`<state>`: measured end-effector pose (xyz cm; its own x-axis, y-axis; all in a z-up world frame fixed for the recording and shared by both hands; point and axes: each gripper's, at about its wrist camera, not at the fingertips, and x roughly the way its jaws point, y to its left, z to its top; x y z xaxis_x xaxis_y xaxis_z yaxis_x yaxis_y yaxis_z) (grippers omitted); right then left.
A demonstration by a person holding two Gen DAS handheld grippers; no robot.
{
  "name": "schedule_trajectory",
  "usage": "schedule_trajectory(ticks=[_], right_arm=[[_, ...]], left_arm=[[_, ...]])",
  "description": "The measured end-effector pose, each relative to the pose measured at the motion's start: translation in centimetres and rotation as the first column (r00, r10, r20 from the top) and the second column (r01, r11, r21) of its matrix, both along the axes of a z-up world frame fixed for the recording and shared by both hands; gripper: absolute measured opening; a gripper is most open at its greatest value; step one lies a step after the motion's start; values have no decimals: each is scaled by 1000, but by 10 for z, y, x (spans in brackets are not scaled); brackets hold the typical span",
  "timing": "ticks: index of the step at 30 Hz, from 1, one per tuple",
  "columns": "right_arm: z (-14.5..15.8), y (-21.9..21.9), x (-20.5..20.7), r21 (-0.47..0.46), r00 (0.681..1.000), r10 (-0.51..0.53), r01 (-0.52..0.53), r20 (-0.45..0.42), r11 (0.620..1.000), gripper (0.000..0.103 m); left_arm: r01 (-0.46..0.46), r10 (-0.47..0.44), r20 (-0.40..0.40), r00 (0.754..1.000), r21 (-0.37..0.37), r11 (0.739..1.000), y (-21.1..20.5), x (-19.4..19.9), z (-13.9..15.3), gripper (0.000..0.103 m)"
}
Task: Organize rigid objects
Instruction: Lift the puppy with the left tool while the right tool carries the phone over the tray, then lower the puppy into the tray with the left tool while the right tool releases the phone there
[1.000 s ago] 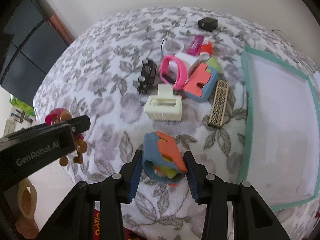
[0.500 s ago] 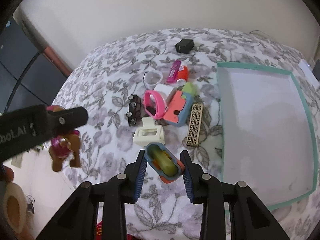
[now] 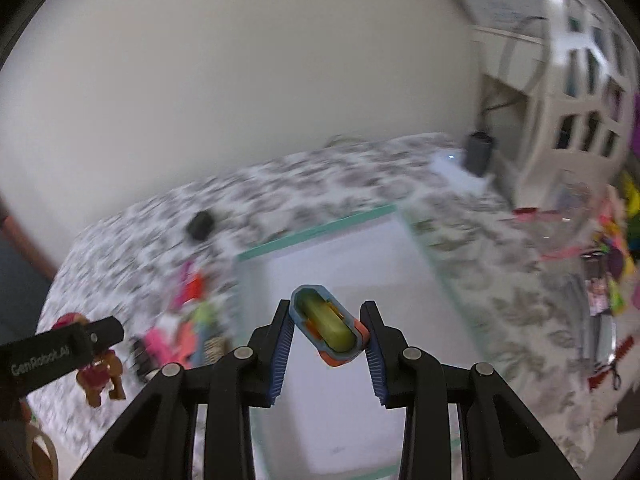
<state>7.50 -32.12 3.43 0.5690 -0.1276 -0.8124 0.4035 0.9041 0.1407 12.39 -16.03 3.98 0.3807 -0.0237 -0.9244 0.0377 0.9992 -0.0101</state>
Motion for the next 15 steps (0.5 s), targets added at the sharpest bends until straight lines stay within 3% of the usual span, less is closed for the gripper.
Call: schedule_trajectory(ticks=[5, 15], right_arm=[[-15, -28, 10, -10, 998, -64, 64, -21, 998, 36], [-45, -47, 23, -13, 993, -101, 100, -58, 995, 37]], left_arm=[[66, -66, -13, 998, -2, 998, -45, 8, -19, 59], [69, -70, -52, 996, -16, 997, -72, 29, -57, 59]])
